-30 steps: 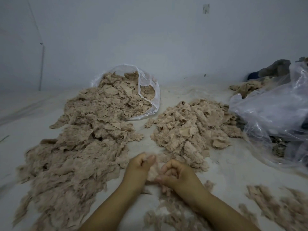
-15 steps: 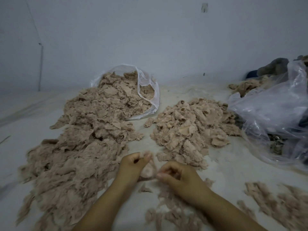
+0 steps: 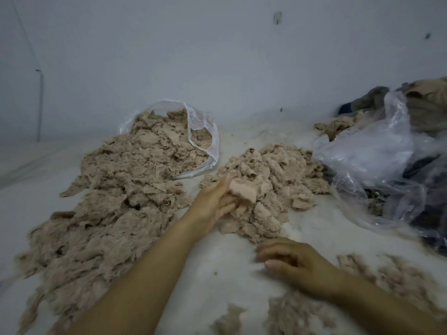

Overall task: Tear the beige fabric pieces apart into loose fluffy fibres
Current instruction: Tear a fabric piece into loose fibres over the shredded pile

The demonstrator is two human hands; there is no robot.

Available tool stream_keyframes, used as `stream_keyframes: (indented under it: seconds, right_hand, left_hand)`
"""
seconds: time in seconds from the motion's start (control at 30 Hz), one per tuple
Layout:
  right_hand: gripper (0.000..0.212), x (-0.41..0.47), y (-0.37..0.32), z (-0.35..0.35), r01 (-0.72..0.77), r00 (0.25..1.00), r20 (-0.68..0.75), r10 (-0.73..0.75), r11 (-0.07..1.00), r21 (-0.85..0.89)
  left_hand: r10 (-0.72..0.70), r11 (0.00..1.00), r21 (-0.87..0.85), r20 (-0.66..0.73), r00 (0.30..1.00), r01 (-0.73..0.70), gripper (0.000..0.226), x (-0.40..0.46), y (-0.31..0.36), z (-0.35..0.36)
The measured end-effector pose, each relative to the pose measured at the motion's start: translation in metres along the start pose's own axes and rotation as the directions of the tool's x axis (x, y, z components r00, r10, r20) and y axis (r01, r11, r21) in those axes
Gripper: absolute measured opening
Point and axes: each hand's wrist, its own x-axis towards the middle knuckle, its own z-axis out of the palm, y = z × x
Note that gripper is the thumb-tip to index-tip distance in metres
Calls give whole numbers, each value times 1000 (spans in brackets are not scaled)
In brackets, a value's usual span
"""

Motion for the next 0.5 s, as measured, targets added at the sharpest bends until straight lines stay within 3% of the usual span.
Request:
stream_keyframes:
  seconds: [0.07, 0.1, 0.17, 0.23, 0.27, 0.37, 0.43, 0.5]
  right_hand:
    - [27, -10, 5, 0, -8, 998, 59, 8, 1000, 1]
    - [25, -18, 7, -2, -16, 997, 75, 12, 999, 52]
    - [24, -30, 8, -8, -36, 997, 74, 26, 991, 129]
    - [23, -35, 6, -13, -70, 996, 64, 60, 985, 157]
    - [22, -36, 6, -14, -84, 995, 68, 74, 984, 159]
    - [18, -41, 0, -12, -113, 989, 110, 102, 989, 94]
    - [29, -45, -4, -7, -45, 985, 164, 45, 999, -2]
    - [46, -49, -6, -4, 0, 976, 219, 18, 997, -83]
  left_hand:
    - [60, 950, 303, 43, 997, -70, 63, -1, 4, -12]
    - [87, 857, 503, 71, 994, -111, 65, -7, 2, -25]
    - [172, 503, 828, 183, 968, -246, 54, -30, -8, -64]
    - [251, 171, 925, 292, 923, -339, 52, -59, -16, -108]
    - [256, 91, 940, 297, 920, -329, 55, -73, -19, -129]
    - [243, 74, 986, 128, 961, -150, 56, -102, -32, -159]
    - [235, 152, 987, 24, 972, -61, 47, -102, -40, -149]
    - [284, 294, 953, -19, 959, -68, 32, -89, -46, -126]
